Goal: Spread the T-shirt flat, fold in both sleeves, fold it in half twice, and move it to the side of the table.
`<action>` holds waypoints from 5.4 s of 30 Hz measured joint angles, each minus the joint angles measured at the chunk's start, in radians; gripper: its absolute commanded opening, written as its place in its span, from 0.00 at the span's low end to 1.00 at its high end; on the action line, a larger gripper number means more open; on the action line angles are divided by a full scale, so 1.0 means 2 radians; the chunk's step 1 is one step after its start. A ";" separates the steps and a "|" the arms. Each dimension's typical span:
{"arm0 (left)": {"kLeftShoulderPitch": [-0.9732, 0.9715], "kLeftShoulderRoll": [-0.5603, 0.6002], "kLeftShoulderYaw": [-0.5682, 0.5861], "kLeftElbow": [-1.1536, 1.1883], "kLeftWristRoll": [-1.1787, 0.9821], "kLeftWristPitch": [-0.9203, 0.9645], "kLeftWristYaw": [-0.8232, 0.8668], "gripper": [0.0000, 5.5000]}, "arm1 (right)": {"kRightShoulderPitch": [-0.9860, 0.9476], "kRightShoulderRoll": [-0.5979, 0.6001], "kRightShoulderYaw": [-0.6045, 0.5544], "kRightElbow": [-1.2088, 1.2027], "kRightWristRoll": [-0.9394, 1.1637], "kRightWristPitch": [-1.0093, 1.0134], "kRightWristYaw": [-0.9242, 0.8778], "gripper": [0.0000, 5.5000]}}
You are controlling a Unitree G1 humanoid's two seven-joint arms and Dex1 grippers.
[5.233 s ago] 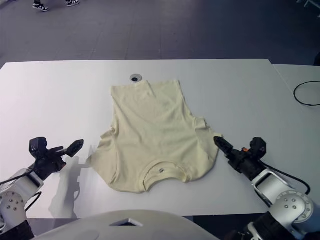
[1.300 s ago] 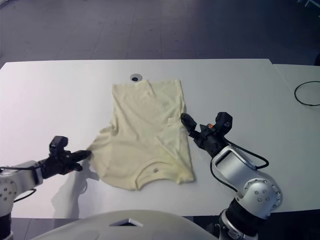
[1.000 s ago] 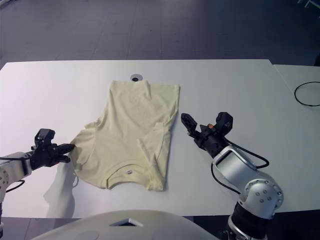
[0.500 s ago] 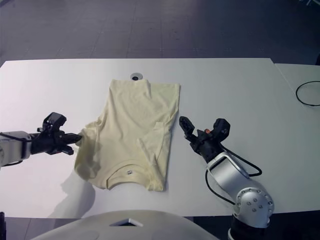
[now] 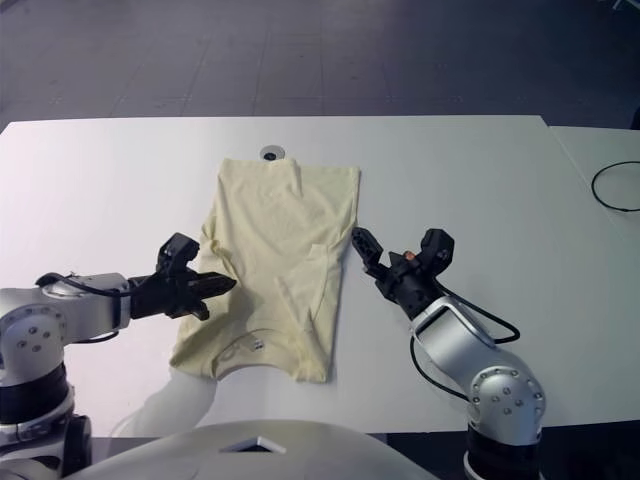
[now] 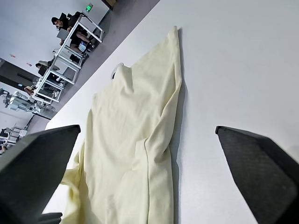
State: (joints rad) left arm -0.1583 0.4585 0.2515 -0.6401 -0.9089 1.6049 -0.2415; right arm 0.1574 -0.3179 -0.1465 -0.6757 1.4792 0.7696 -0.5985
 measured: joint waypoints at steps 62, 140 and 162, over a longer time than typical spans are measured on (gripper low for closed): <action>0.205 0.269 -0.175 0.300 0.732 -1.300 -0.190 0.19 | 0.035 -0.320 0.356 -0.016 -0.934 -0.296 0.629 0.49; -0.352 0.062 -0.174 0.778 0.263 -0.608 -0.577 0.00 | -0.648 -0.011 0.133 0.983 -0.689 -0.336 0.805 0.00; -0.185 0.014 -0.261 0.554 0.388 -0.702 -0.544 0.00 | -0.482 -0.037 0.197 0.846 -0.786 -0.424 0.867 0.00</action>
State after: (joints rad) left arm -0.5291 0.4871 -0.2698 0.4683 -0.1330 0.2014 -1.3297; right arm -0.8071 -0.3929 0.2480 1.0165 -0.0920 -0.0791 1.1345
